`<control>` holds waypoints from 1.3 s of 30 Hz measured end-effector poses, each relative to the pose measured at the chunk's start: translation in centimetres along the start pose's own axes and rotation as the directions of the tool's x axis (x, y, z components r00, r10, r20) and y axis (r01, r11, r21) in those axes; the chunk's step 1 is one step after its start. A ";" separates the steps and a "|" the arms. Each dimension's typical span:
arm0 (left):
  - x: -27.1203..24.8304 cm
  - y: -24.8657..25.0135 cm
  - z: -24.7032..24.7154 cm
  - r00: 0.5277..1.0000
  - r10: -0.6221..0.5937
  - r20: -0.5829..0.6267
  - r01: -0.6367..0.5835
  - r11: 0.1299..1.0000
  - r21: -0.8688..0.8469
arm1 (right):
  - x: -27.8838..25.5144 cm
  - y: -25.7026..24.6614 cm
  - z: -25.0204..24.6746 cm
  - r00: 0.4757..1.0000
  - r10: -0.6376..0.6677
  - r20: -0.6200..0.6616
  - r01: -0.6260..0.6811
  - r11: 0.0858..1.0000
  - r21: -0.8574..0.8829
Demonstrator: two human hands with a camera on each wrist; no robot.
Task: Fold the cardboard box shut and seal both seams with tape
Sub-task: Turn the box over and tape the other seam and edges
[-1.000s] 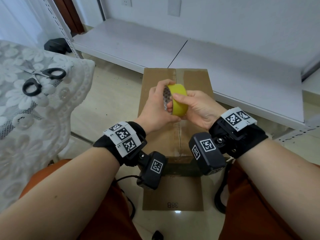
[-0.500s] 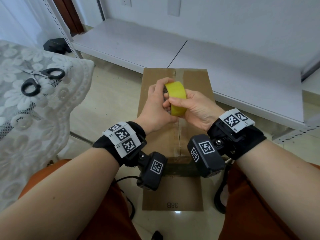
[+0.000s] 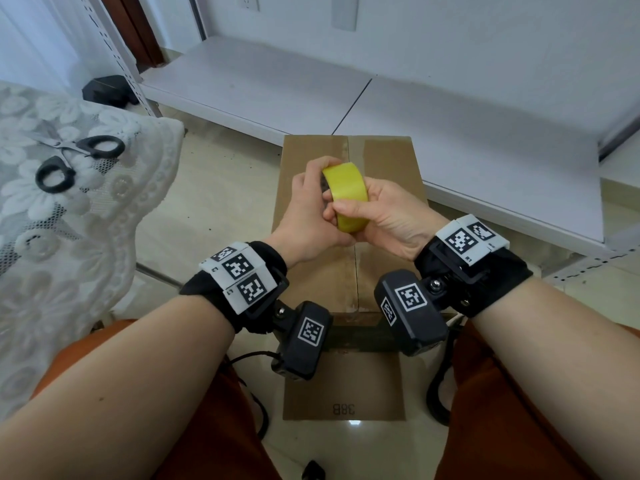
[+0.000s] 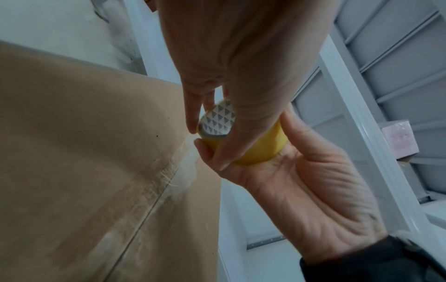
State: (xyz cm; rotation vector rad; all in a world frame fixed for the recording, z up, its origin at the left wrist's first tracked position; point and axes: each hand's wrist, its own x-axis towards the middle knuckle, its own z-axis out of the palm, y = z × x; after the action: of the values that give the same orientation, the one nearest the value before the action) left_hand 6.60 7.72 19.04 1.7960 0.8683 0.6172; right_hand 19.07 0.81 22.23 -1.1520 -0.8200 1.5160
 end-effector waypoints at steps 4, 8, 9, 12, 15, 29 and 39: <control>-0.1 -0.2 0.3 1.000 -0.013 0.002 0.013 0.997 0.076 | 0.1 0.6 0.0 0.996 0.015 -0.084 -0.018 0.999 -0.030; -0.2 0.3 0.1 0.998 -0.059 0.007 0.059 0.998 0.031 | 0.2 0.6 0.1 0.998 0.002 -0.057 -0.004 0.999 -0.034; -0.2 0.5 0.0 0.997 -0.074 0.026 0.074 0.997 0.006 | 0.2 0.5 0.2 0.999 -0.006 -0.039 0.005 1.000 -0.026; -0.2 0.8 -0.3 0.994 -0.092 0.062 0.094 0.995 -0.039 | 0.1 0.3 0.1 1.000 -0.012 0.001 0.012 1.000 -0.020; -0.2 0.8 -0.1 0.989 -0.137 0.054 0.138 0.990 -0.018 | 0.1 0.5 -0.1 1.000 0.009 -0.002 -0.009 0.999 -0.032; -0.5 1.2 -0.4 0.970 -0.204 0.132 0.231 0.944 -0.235 | 0.0 0.4 0.0 0.995 0.023 -0.094 -0.042 0.977 -0.208; -0.4 1.2 -0.4 0.975 -0.195 0.109 0.220 0.920 -0.323 | 0.3 0.3 -0.5 0.997 -0.054 -0.062 0.042 0.983 -0.181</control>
State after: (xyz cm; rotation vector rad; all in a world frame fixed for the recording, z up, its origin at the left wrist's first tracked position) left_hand 6.38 7.37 20.26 1.3915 0.8352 0.5210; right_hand 19.40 0.97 21.74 -1.2980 -0.9475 1.3784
